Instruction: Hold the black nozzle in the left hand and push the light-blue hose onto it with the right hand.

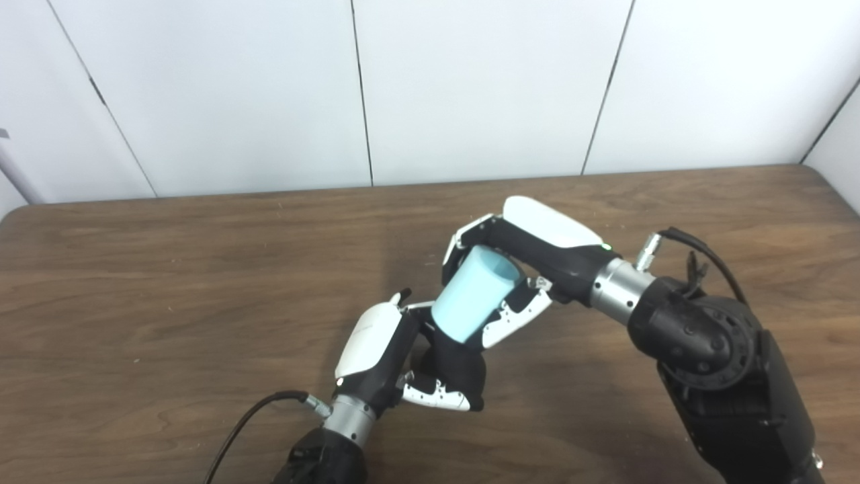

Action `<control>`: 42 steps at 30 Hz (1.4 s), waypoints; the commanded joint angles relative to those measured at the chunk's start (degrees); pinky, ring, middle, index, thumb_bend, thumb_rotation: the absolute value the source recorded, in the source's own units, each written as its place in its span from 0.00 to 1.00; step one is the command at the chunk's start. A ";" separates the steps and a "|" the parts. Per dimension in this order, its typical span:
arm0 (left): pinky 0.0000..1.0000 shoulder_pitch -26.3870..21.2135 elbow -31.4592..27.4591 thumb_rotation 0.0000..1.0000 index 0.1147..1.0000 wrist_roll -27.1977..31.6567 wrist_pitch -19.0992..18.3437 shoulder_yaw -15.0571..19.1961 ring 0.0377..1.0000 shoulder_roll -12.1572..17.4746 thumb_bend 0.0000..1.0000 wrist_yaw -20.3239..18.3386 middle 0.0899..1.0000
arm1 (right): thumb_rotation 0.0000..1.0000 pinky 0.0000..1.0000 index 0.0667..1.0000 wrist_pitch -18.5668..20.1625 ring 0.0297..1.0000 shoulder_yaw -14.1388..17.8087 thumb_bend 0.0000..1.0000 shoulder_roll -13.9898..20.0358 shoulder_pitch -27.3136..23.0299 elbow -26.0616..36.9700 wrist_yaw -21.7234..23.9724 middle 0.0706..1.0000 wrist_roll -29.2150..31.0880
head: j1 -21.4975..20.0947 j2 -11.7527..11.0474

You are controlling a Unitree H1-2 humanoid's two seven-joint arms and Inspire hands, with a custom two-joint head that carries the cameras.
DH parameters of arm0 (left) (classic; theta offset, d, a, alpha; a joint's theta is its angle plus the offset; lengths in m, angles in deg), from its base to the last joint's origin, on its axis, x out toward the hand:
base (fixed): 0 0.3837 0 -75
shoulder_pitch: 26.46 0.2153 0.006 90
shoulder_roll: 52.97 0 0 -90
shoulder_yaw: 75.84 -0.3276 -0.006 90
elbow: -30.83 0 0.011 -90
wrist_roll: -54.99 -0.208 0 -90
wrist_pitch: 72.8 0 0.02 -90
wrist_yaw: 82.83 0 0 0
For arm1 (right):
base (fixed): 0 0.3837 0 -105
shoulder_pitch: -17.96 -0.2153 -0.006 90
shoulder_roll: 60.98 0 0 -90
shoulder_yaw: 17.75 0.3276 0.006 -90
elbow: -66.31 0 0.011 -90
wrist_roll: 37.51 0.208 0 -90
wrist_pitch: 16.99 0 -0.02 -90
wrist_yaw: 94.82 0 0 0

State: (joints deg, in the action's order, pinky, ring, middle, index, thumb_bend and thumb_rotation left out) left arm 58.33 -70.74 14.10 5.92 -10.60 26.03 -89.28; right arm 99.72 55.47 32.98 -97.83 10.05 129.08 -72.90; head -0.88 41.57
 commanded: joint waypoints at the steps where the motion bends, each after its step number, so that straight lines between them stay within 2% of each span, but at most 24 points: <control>1: 1.00 0.18 1.79 0.00 0.42 -1.31 -1.10 -1.46 0.47 -0.26 0.50 -1.68 0.43 | 0.00 0.31 0.46 -0.68 0.40 -2.47 0.50 0.89 -1.89 -1.07 2.32 0.47 0.52 | 0.02 0.23; 6: 1.00 0.35 1.99 0.00 0.42 -1.39 -0.91 -1.71 0.47 -0.21 0.50 -1.63 0.43 | 0.00 0.30 0.47 -2.08 0.41 -6.97 0.50 3.21 -5.03 -2.10 3.72 0.48 -0.43 | -0.17 0.51; 10: 1.00 0.41 2.25 0.00 0.42 -1.57 -0.89 -2.10 0.48 -0.42 0.50 -1.64 0.43 | 0.00 0.30 0.46 -1.91 0.41 -10.59 0.50 5.13 -9.94 -1.44 7.60 0.47 -0.86 | -0.06 0.73; 17: 1.00 0.28 2.06 0.00 0.42 -1.69 -1.09 -2.40 0.48 -0.46 0.50 -2.00 0.43 | 0.00 0.30 0.45 -2.50 0.41 -12.96 0.50 6.81 -13.37 -1.65 10.28 0.46 -1.56 | 0.05 0.97; 26: 1.00 0.21 2.16 0.00 0.41 -1.57 -0.88 -2.52 0.49 -0.21 0.50 -1.97 0.42 | 0.00 0.31 0.44 -3.61 0.42 -15.84 0.50 8.82 -12.64 -1.57 13.08 0.46 -5.19 | 0.14 1.21; 38: 1.00 0.23 1.62 0.00 0.41 -1.16 -1.01 -2.37 0.50 0.03 0.50 -2.08 0.42 | 0.00 0.33 0.43 -3.84 0.42 -16.09 0.50 8.41 -9.52 -0.04 12.39 0.44 -7.25 | -0.05 1.54; 42: 1.00 0.32 1.76 0.00 0.41 -1.06 -0.85 -2.36 0.50 0.13 0.50 -1.95 0.42 | 0.00 0.31 0.48 -4.51 0.39 -15.85 0.50 8.31 -8.00 -0.19 11.41 0.46 -7.88 | -0.03 1.64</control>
State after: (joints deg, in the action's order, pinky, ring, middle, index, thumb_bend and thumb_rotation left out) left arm 58.07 -70.55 13.62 5.66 -12.15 25.72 -89.54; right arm 96.99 41.63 40.46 -108.60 11.03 137.45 -80.82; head -0.79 43.15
